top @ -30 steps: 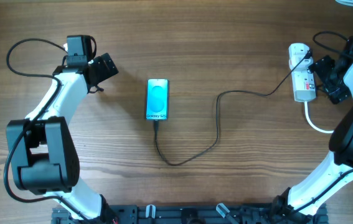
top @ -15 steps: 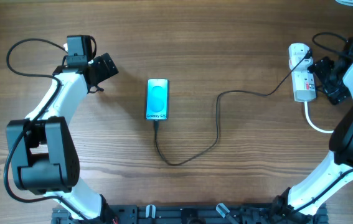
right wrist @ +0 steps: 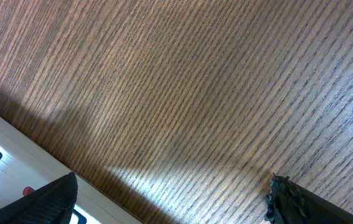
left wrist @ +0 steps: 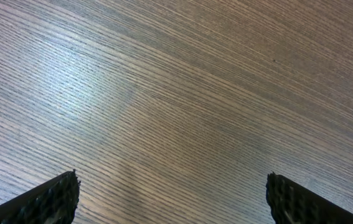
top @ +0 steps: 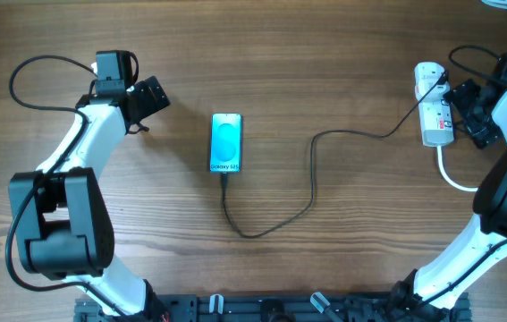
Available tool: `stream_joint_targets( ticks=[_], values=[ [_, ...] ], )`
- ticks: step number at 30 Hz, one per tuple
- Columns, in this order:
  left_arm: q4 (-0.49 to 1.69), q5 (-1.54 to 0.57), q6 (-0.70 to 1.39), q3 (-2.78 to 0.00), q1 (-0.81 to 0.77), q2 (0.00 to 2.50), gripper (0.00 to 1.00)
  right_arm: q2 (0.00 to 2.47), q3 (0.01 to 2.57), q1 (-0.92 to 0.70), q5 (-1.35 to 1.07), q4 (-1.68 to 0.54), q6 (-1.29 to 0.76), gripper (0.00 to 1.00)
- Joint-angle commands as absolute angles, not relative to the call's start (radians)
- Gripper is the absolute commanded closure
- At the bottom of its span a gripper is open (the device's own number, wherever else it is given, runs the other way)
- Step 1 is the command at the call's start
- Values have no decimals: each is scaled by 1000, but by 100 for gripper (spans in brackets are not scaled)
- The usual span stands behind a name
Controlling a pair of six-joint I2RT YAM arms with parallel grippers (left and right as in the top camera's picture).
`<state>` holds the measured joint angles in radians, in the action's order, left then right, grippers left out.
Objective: Plug charger to phone and switch on socket
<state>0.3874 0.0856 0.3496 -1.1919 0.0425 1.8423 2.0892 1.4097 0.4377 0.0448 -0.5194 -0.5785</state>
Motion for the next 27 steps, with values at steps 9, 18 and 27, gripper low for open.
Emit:
stream_joint_targets(
  ticks=[9,18,27],
  values=[
    [385,99,348,-1205,46,1828,0,2096,1420,499,-202,-537,-485,0],
    [385,99,348,-1205,46,1828,0,2096,1420,502,-173,-585,-473,0],
    [385,99,348,-1205,46,1828,0,2096,1420,475,-78,-588,-474,0]
  ],
)
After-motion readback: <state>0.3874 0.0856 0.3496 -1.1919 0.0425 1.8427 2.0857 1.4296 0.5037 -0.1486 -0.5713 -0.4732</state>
